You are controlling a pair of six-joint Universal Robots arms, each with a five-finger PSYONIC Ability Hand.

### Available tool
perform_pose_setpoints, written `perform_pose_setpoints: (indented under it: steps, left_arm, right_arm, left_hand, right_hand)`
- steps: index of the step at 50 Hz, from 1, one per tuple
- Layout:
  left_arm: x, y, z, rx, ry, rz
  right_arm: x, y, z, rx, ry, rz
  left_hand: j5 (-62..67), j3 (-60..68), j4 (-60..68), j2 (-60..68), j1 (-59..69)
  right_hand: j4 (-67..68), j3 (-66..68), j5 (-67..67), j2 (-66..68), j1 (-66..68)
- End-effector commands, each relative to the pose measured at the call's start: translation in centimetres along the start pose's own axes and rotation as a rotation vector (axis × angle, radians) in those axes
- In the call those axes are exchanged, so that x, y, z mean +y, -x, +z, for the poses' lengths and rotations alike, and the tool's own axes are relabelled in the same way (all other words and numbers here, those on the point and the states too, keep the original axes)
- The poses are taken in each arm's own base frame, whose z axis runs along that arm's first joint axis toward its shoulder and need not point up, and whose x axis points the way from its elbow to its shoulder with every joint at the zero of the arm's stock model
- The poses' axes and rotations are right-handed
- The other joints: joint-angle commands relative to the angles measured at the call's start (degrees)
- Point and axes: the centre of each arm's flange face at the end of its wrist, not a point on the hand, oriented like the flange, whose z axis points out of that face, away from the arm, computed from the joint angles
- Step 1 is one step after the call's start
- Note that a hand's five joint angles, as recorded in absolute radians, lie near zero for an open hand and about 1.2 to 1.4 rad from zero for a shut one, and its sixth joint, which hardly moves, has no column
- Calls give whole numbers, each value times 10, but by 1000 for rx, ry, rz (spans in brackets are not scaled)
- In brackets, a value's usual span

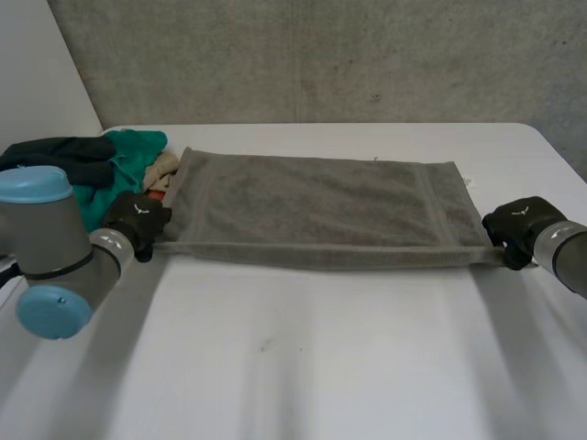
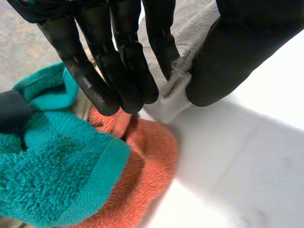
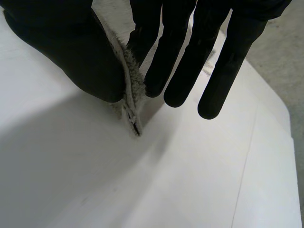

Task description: Fold the laundry.

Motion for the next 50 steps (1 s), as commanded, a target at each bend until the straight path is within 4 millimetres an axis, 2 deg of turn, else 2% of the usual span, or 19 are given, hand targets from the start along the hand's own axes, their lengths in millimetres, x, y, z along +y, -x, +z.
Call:
perform_pose_setpoints:
  steps: [1, 4, 5, 7, 8, 11, 15, 19, 21, 23, 26, 34, 39, 40, 41, 42, 46, 48, 50]
  left_arm:
    - [-4, -10, -53, 125, 75, 32]
    - [2, -16, -79, 212, 168, 64]
    - [6, -22, -99, 287, 235, 91]
    - [9, -26, -116, 361, 292, 121]
    - [10, -30, -132, 431, 335, 146]
    - [5, -31, -141, 481, 326, 177]
    - [-11, -24, -127, 414, 221, 210]
    - [-30, -17, -94, 283, 137, 197]
    - [-42, -14, -73, 212, 92, 170]
    - [-60, -12, -44, 134, 25, 126]
    - [-77, -11, -9, 56, -44, 86]
    - [-94, -10, 42, -54, -71, 60]
    - [-102, -17, 59, -58, -111, 53]
    - [-104, -19, 60, -53, -123, 51]
    - [-104, -24, 65, -36, -136, 47]
    - [-105, -26, 66, -31, -142, 43]
    - [-106, -33, 62, -6, -120, 17]
    - [-106, -30, 58, -7, -95, -7]
    - [-105, -23, 51, -11, -61, -58]
  right_arm:
    - [15, -8, -39, -145, 180, -137]
    - [27, -12, -59, -243, 281, -219]
    - [36, -16, -73, -318, 357, -279]
    - [43, -18, -84, -377, 409, -322]
    - [46, -23, -89, -409, 421, -371]
    - [46, -24, -82, -366, 387, -378]
    - [41, -31, -63, -232, 312, -362]
    - [36, -38, -33, -112, 222, -335]
    - [32, -39, -23, -79, 192, -327]
    - [25, -38, -9, -40, 132, -302]
    - [10, -46, 11, 55, 14, -255]
    - [-18, -56, 57, 191, -191, -198]
    - [-21, -53, 83, 216, -203, -210]
    - [-20, -52, 88, 221, -200, -212]
    - [-16, -51, 99, 237, -191, -210]
    - [-15, -50, 103, 248, -187, -208]
    - [-14, -51, 110, 293, -173, -187]
    - [-16, -53, 106, 293, -174, -156]
    - [-22, -57, 93, 284, -183, -80]
  left_hand:
    - [134, 120, 117, 116, 139]
    - [134, 120, 117, 116, 139]
    - [134, 120, 117, 116, 139]
    - [134, 120, 117, 116, 139]
    - [134, 120, 117, 116, 139]
    - [134, 120, 117, 116, 139]
    - [134, 120, 117, 116, 139]
    - [134, 120, 117, 116, 139]
    - [134, 120, 117, 116, 139]
    - [134, 120, 117, 116, 139]
    - [134, 120, 117, 116, 139]
    - [134, 120, 117, 116, 139]
    - [134, 120, 117, 116, 139]
    - [99, 86, 82, 81, 104]
    - [-308, -321, -324, -326, -303]
    - [-566, -580, -583, -584, -561]
    - [-566, -580, -583, -584, -561]
    - [-566, -580, -583, -584, -561]
    - [-566, -580, -583, -584, -561]
  right_hand:
    - [115, 119, 120, 126, 147]
    - [115, 119, 120, 126, 147]
    - [115, 119, 120, 126, 147]
    - [115, 119, 120, 126, 147]
    - [115, 119, 120, 126, 147]
    - [115, 119, 120, 126, 147]
    - [115, 119, 120, 126, 147]
    - [115, 119, 120, 126, 147]
    - [115, 119, 120, 126, 147]
    - [115, 119, 120, 126, 147]
    - [115, 119, 120, 126, 147]
    - [115, 119, 120, 126, 147]
    - [115, 119, 120, 126, 147]
    - [-83, -79, -78, -72, -51]
    - [-576, -572, -571, -565, -544]
    - [-585, -581, -580, -574, -553]
    - [-585, -581, -580, -574, -553]
    - [-585, -581, -580, -574, -553]
    - [-585, -581, -580, -574, -553]
